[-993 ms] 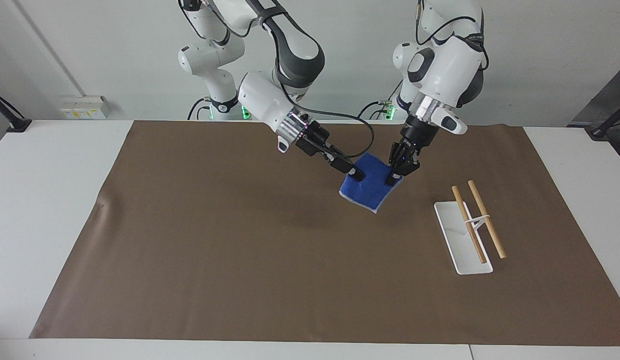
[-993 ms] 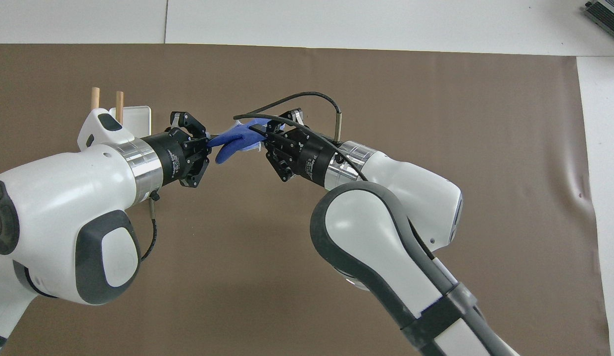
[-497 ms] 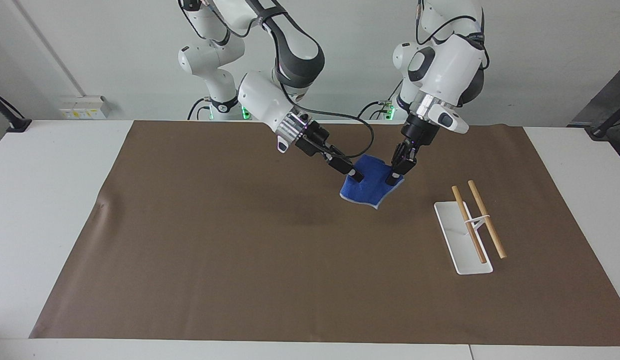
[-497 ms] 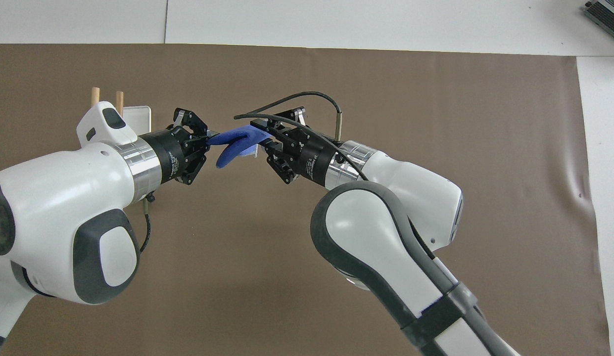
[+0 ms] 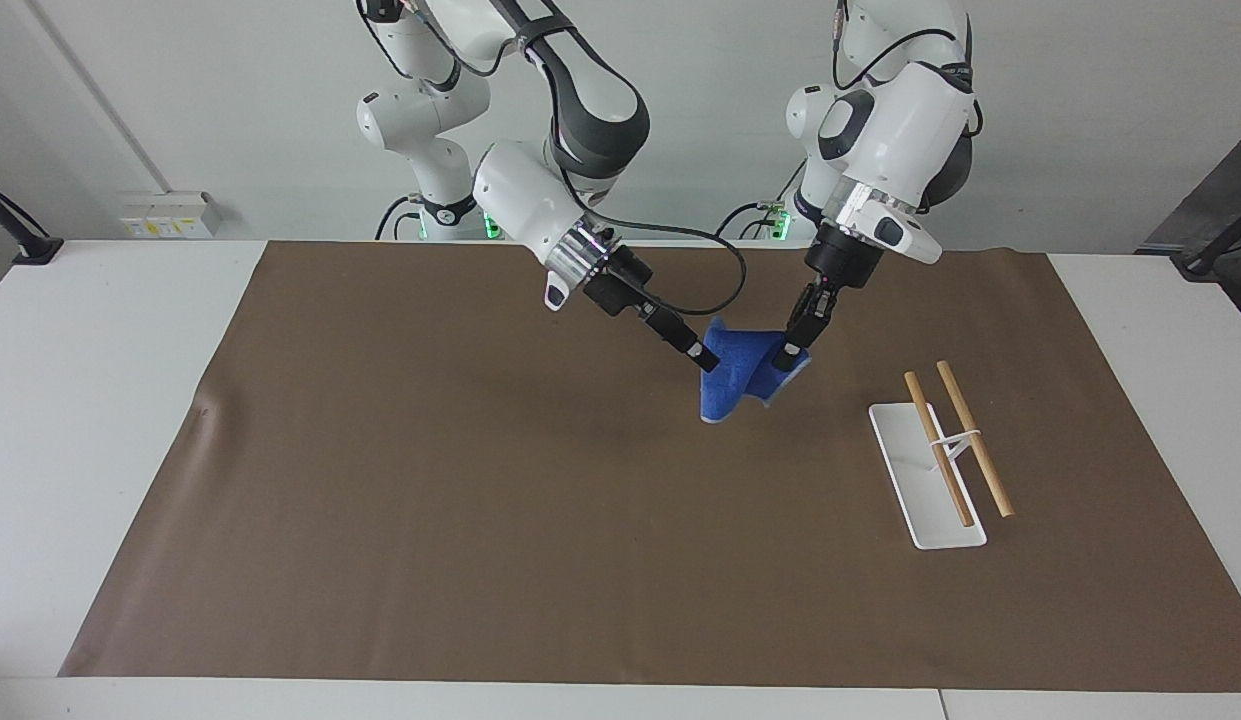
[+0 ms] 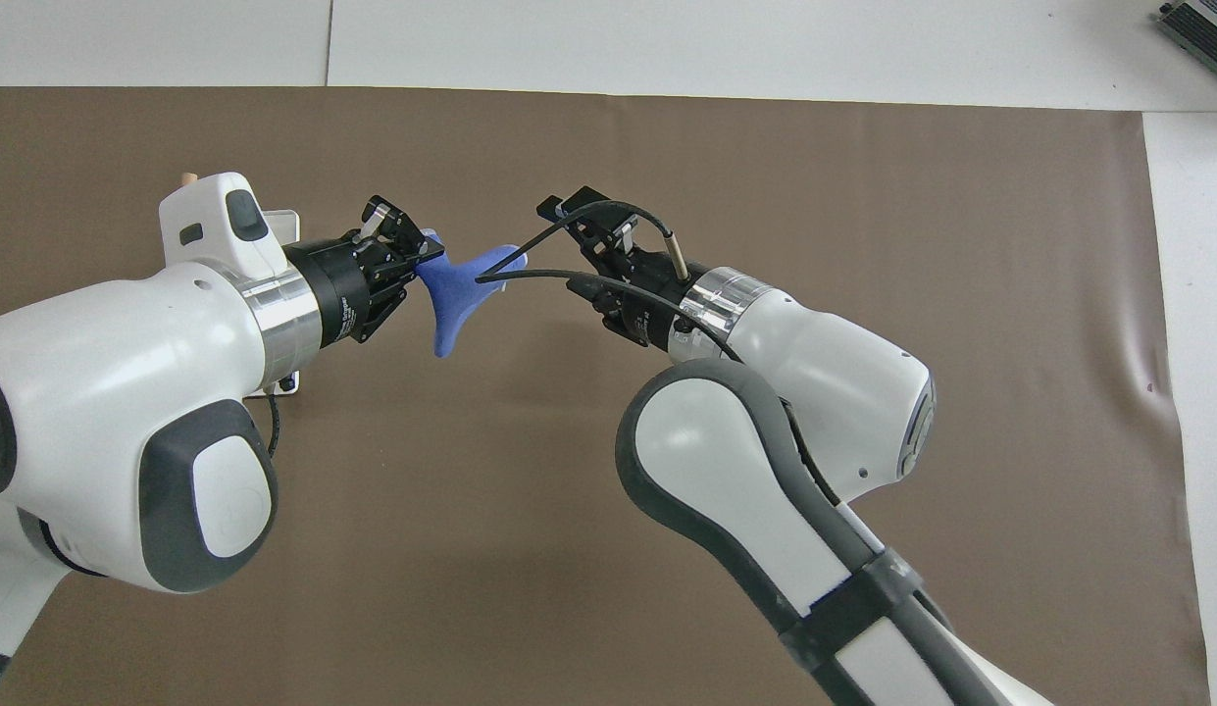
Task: Right arm passes towel to left arm to hang
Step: 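Open the right gripper and pull the towel back with the left gripper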
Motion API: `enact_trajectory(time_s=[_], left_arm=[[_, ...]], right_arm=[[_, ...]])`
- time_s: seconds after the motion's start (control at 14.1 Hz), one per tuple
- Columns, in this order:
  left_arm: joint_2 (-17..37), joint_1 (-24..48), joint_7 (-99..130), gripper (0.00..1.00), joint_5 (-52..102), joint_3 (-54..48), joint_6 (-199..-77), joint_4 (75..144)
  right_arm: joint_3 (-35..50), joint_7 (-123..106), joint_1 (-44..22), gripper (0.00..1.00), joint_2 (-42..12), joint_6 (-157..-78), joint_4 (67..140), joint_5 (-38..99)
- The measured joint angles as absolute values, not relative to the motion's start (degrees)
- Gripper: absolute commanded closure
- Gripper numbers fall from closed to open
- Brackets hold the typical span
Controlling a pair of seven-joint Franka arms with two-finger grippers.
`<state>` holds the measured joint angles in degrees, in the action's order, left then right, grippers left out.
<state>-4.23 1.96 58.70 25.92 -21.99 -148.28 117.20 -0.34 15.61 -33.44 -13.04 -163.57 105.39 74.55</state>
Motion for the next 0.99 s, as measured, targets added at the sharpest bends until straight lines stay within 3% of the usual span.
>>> enact_trajectory(time_s=[0.43,0.71,0.99], left_arm=[[-3.69,1.81,55.9,1.0,25.13,-20.29,-148.23,117.3],[-2.67,1.41,52.07,1.0,25.11,-13.63,-147.49,117.64],[-2.18,0.98,51.49,1.0,25.08,-6.97,-146.75,118.56]], right_arm=[[-0.52,7.72,-25.03,0.0,-13.85,-161.52,106.12,49.28],[-0.63,7.42,-19.04,0.0,-13.93,-153.68,105.72,25.42],[-0.85,7.41,-14.19,0.0,-13.87,-146.24,104.66,12.11]])
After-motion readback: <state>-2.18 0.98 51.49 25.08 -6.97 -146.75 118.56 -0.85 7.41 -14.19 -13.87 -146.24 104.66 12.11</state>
